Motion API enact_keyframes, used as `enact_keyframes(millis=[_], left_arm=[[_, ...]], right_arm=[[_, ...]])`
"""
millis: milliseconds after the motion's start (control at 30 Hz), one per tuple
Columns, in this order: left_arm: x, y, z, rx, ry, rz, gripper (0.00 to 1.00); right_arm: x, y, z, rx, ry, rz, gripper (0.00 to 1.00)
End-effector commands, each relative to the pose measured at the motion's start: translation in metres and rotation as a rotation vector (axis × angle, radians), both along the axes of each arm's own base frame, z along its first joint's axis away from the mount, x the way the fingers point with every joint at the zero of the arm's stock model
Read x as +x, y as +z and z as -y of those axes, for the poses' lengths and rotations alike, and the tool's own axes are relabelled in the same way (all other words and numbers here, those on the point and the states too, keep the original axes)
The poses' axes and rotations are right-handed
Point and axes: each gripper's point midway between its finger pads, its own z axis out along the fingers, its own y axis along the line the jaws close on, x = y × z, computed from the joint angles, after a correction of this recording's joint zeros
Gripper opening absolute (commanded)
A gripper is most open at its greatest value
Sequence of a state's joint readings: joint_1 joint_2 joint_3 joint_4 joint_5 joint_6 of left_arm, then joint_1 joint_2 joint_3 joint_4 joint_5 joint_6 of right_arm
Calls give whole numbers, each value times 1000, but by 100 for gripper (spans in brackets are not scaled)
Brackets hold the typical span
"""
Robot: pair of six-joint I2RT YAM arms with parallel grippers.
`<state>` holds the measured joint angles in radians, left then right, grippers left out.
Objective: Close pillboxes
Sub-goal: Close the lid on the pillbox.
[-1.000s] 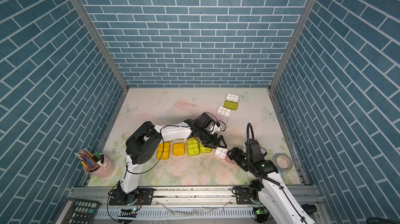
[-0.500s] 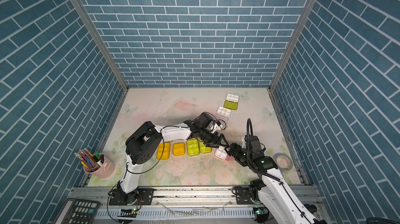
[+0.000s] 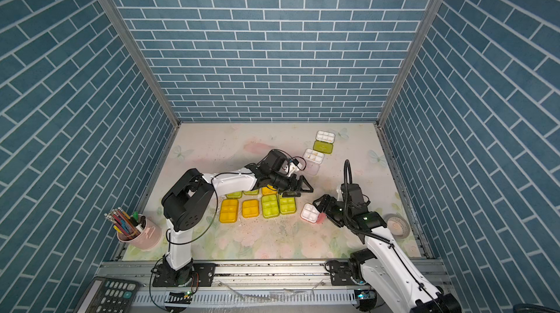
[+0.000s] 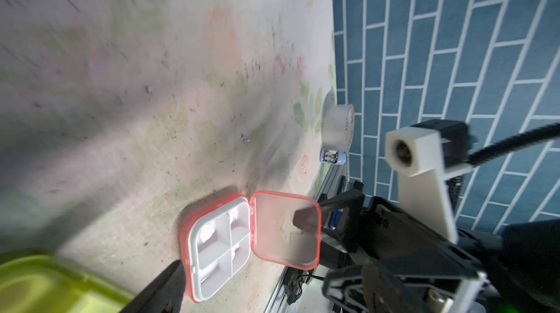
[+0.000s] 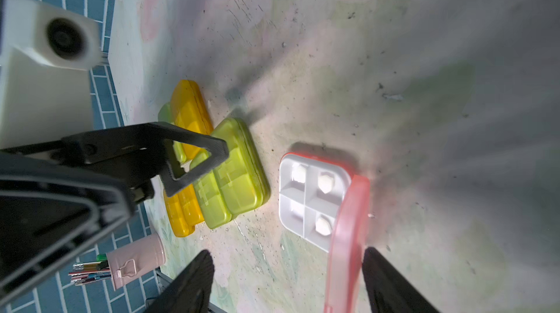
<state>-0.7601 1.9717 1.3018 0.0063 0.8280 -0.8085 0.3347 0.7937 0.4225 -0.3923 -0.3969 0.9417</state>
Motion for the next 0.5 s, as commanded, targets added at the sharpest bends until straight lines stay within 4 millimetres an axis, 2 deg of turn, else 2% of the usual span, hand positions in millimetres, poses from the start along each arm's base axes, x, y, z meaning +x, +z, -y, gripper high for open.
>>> enact_keyframes(millis=[0,167,233,300,467], left_arm=[[22,30,-15,-32,56,74,92],[53,50,-47,-25,160,123,93],[61,52,-57,-17,196,131,93],[64,48,-62,2,220,127,93],[63,40,-63,12,228,100,93]], right_arm=[[9,9,-5,9,19,28,78],[18,4,-6,-24,30,9,78],[22,5,-8,-26,40,5,78],[25,7,-10,-33,48,8,78],[30,5,-12,-37,57,-6,78]])
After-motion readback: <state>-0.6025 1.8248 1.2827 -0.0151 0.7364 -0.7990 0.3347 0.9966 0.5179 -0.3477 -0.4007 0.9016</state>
